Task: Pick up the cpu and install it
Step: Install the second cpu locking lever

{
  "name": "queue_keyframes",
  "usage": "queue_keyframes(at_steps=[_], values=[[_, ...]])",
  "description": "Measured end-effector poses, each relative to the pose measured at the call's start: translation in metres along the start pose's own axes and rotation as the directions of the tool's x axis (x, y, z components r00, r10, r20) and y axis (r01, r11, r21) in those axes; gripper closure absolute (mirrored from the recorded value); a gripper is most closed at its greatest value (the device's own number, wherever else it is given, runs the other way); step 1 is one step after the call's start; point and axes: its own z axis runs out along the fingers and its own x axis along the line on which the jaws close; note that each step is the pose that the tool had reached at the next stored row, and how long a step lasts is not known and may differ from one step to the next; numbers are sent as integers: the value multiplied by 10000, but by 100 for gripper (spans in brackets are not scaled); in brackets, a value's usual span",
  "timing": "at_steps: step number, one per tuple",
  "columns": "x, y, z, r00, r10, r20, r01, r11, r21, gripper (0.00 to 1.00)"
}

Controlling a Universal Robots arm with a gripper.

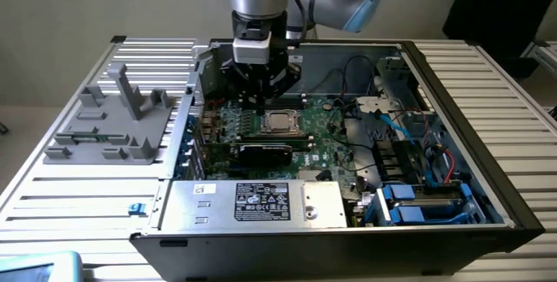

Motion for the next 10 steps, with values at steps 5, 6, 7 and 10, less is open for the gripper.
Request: queue_keyframes(at_steps=[5,6,7,10], values=[[76,-18,-32,10000,16,0,-16,10000,-2,89],[79,-19,-31,10000,24,2,-24,10000,8,89],[80,-19,-31,10000,31,7,-31,10000,53,89],[82,-20,-32,10000,37,19,-37,9999,113,89]])
